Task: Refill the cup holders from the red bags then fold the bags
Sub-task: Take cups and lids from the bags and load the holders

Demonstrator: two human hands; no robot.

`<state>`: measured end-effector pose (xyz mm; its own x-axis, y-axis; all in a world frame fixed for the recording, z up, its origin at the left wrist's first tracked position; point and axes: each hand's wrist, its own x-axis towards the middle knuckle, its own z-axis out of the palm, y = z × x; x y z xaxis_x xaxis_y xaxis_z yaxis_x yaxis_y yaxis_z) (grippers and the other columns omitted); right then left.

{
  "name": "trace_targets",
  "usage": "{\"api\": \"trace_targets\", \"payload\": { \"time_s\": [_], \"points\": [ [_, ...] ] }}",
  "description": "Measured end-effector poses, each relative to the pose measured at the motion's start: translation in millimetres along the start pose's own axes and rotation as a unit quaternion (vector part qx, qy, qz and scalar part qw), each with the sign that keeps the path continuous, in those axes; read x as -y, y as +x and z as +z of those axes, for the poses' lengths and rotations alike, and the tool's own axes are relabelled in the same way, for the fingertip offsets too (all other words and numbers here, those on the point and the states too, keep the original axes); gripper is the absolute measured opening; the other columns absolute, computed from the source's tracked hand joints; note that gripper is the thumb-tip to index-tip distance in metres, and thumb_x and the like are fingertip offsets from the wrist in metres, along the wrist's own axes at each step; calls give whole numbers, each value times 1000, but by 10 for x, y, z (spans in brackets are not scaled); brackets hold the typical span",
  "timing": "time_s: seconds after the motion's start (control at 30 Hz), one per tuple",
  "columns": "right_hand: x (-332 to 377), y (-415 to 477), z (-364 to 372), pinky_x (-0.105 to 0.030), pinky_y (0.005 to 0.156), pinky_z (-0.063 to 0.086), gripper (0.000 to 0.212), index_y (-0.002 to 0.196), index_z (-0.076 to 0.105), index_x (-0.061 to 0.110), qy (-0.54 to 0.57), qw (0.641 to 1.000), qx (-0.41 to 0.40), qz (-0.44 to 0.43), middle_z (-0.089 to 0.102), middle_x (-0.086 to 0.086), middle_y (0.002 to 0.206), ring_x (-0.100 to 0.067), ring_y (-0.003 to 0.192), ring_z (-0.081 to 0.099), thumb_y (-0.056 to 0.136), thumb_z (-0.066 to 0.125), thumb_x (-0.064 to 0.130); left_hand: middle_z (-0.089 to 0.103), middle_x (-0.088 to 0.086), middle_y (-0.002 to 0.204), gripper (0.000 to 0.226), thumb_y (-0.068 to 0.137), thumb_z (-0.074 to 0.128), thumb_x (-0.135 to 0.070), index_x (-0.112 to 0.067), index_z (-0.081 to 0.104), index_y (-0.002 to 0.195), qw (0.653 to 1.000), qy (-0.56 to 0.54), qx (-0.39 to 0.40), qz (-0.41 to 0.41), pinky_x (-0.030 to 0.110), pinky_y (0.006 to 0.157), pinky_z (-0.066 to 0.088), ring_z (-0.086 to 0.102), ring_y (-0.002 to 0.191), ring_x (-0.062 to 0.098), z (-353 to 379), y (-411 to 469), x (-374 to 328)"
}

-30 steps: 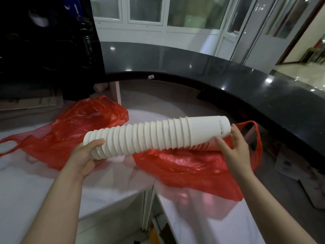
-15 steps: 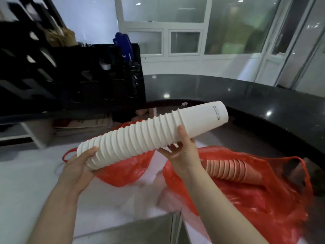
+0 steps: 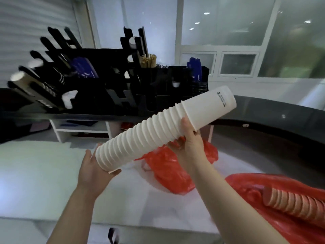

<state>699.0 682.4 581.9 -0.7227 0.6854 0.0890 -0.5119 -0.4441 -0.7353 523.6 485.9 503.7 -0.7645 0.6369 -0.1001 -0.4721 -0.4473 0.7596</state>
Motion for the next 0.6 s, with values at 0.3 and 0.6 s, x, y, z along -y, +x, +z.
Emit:
{"api": "trace_targets", "payload": {
  "time_s": [0.3,0.6],
  "points": [
    [-754,-20,1356,-63,86,50,71,128,46,37,-22,998,29,-45,59,0,128,-29,112,60,65,79,35,59,-6,132,36,96,37,-38,-43,56,126,983,180,39,-11,56,99,39,56,119,27,-815,48,-1036],
    [-902,80,2352,-52,85,55,63,120,51,42,-110,986,23,-127,64,9,121,-20,109,63,65,80,36,71,-5,106,58,65,83,-19,-31,61,117,901,420,72,79,47,92,51,66,101,19,-1132,292,-1878]
  ]
}}
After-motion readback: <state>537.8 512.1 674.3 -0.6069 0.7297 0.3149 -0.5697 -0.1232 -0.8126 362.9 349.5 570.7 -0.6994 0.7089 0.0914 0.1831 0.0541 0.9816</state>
